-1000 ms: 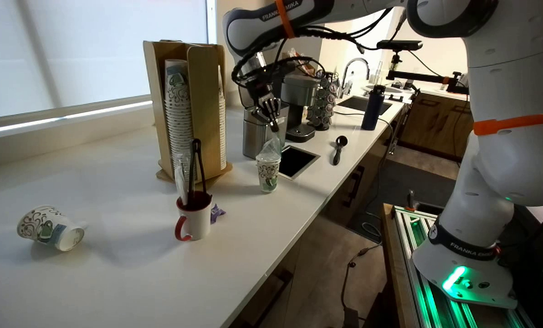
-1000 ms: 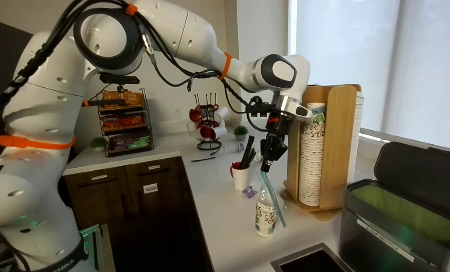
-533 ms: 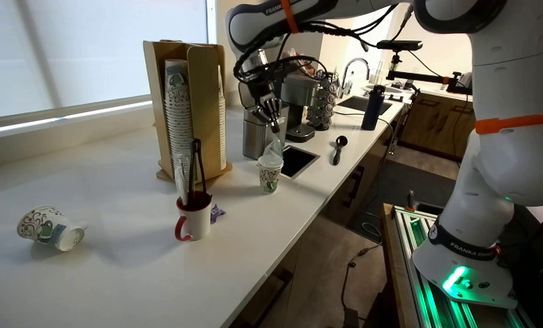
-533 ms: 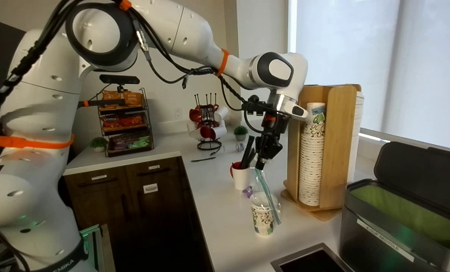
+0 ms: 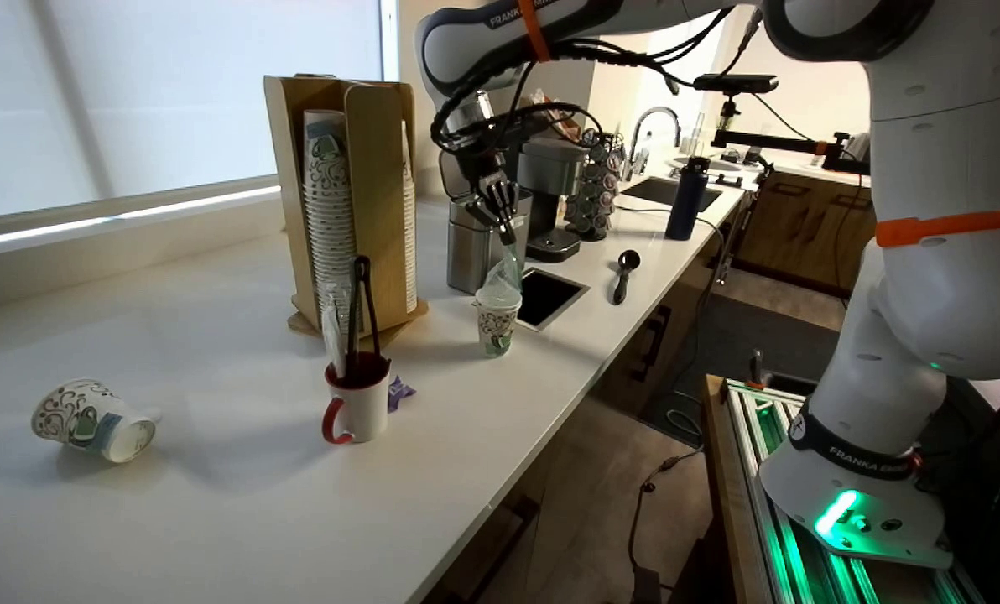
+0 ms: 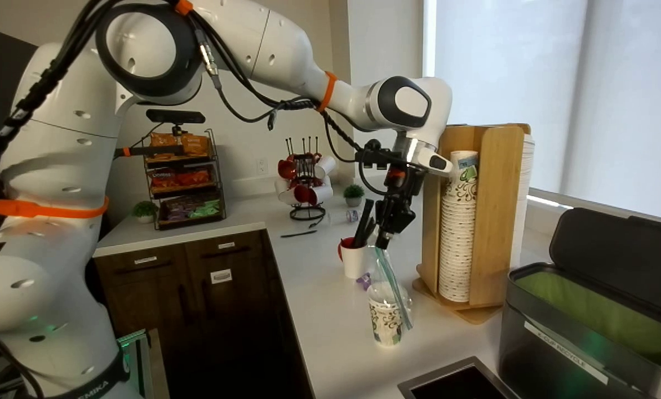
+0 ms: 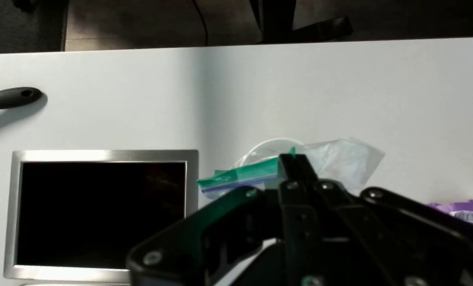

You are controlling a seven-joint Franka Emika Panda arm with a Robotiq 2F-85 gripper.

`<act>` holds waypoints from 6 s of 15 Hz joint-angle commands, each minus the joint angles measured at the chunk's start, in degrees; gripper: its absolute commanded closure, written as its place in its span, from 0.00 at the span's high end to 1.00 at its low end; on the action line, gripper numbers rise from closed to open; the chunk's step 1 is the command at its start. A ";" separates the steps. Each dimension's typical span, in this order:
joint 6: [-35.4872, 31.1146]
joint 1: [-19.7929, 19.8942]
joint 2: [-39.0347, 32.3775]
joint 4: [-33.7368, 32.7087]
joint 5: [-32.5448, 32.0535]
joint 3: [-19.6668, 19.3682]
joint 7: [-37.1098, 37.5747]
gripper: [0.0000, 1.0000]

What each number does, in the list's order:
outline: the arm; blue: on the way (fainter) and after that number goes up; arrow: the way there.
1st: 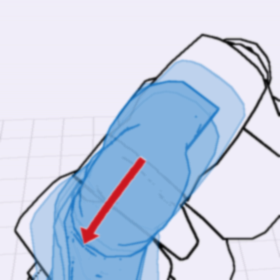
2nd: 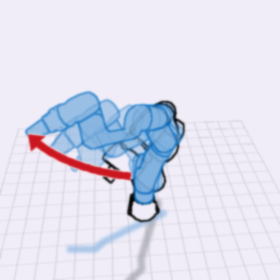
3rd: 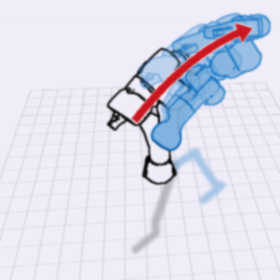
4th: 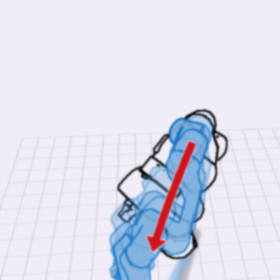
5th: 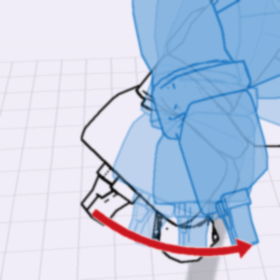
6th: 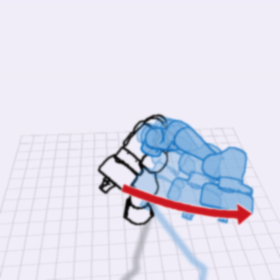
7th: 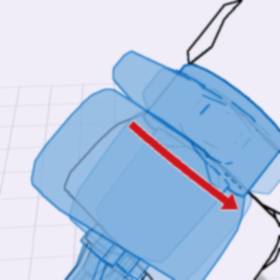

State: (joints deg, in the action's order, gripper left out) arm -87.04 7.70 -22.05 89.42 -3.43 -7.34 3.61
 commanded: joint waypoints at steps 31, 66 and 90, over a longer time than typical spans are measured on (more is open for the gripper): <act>-17.91 -6.00 8.00 20.01 -18.82 4.07 -5.42 0.01; -11.10 -9.15 3.85 23.32 -28.44 9.77 -20.10 0.27; -28.89 -2.61 17.44 31.06 -12.32 2.83 -6.71 1.00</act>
State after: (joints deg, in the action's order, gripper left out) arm -111.37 3.42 -6.15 117.83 -20.94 -3.29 -4.49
